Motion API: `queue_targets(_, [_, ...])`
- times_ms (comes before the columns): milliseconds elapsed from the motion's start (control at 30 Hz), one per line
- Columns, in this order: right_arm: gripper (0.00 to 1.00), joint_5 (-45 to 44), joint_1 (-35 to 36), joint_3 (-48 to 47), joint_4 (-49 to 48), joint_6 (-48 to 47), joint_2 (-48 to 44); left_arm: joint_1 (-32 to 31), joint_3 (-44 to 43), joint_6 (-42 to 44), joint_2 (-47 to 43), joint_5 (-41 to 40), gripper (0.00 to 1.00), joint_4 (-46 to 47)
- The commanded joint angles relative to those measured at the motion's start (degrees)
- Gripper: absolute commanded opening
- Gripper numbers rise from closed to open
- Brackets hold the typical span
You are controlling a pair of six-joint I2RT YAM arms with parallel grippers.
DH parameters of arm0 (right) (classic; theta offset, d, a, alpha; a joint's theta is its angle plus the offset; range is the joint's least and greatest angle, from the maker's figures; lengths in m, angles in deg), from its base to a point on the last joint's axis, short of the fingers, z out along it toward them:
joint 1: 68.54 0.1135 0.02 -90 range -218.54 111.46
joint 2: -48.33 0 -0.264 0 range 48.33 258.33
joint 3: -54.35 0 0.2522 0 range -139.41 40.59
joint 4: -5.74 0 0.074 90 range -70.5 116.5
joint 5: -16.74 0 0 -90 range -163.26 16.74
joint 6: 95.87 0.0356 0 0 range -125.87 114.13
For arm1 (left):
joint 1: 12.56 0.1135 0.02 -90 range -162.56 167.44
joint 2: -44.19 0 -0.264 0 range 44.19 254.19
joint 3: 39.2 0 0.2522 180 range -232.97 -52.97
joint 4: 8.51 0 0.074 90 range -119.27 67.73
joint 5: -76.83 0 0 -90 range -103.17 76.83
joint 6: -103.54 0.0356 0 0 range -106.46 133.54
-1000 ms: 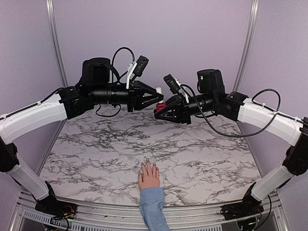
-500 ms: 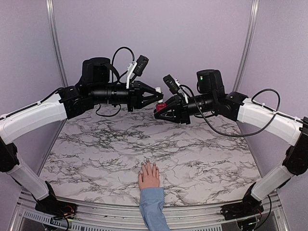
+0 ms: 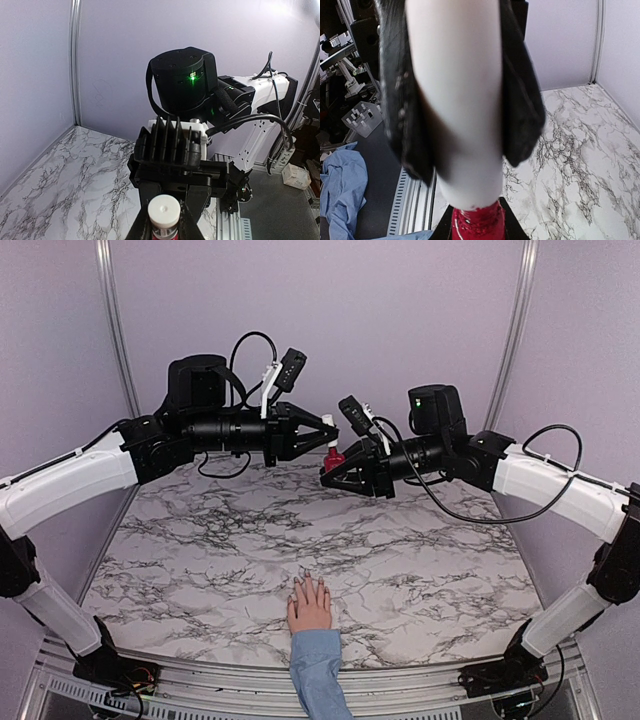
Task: Paint the nails
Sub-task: Pick up the nail polish bottle cap from the center of the board.
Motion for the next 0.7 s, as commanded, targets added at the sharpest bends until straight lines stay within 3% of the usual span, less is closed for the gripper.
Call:
queue_targets(0, [0.0,-1.1,-0.2,-1.6,0.4,-0.5,0.4,-0.1,-1.4,0.0,-0.3,0.7,0.04,0.1])
queue_targets(667, [0.0,0.9,-0.1,-0.6,-0.9,-1.7,-0.8,-0.1,-0.3,1.2,-1.1,-3.6,0.01,-0.5])
